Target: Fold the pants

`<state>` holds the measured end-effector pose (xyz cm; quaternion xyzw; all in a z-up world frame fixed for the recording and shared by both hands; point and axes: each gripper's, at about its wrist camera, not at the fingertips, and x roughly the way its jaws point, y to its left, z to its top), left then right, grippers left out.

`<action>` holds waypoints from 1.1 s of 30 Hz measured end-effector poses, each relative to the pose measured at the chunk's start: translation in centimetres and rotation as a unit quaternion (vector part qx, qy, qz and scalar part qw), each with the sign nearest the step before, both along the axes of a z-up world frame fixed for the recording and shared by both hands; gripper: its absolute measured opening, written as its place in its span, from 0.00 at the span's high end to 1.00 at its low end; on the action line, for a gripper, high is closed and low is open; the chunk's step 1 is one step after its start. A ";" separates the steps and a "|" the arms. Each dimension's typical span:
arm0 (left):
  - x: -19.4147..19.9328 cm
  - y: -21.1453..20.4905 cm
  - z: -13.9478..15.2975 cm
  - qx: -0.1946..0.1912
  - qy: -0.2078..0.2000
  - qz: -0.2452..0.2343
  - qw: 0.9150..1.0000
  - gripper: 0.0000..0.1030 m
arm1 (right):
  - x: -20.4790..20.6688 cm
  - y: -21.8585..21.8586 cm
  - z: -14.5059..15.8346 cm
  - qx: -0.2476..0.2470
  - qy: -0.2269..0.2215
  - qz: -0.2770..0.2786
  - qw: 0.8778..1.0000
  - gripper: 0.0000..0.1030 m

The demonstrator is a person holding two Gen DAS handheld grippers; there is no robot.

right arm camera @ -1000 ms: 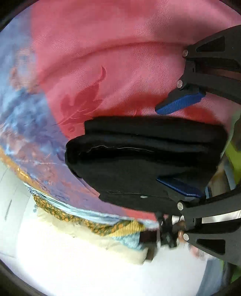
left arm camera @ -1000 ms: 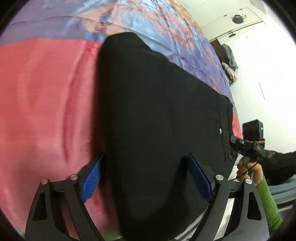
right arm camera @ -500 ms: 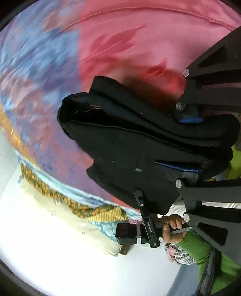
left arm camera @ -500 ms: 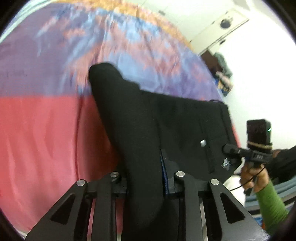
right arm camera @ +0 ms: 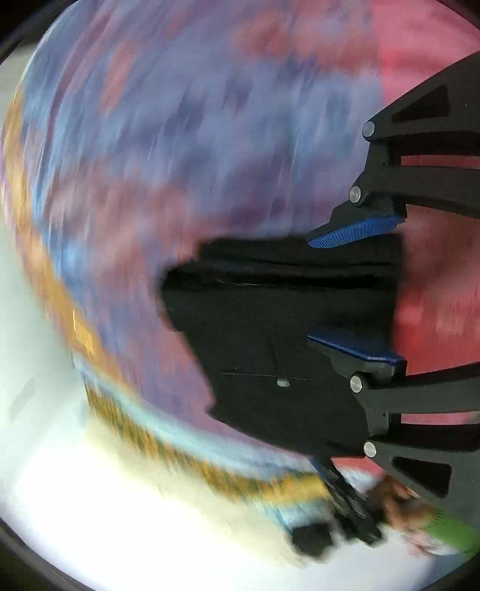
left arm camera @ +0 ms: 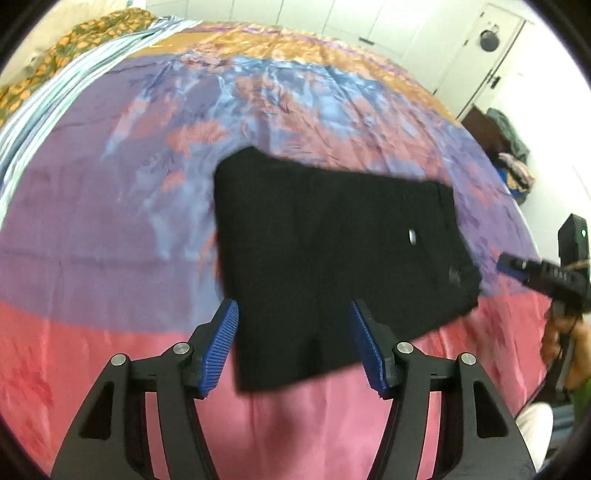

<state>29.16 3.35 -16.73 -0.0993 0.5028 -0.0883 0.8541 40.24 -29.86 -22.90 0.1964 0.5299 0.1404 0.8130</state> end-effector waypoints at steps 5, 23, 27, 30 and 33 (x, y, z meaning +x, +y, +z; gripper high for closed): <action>-6.5 -0.4 1.5 0.068 -0.058 -0.010 0.996 0.28 | -6.2 -3.1 3.8 -0.082 -0.046 -0.003 0.996 0.49; -19.0 -3.1 10.7 0.169 -0.143 0.066 0.973 0.01 | -26.1 10.6 12.1 -0.240 -0.188 0.053 0.951 0.00; -20.4 -3.6 11.0 0.175 -0.113 0.045 0.977 0.01 | -27.9 12.3 12.1 -0.257 -0.166 0.063 0.950 0.00; -21.9 -3.7 11.4 0.150 -0.106 0.043 0.982 0.01 | -29.2 12.8 12.5 -0.257 -0.165 0.057 0.951 0.00; -23.0 -3.7 12.0 0.140 -0.102 0.041 0.984 0.01 | -31.0 13.2 13.6 -0.266 -0.179 0.050 0.946 0.00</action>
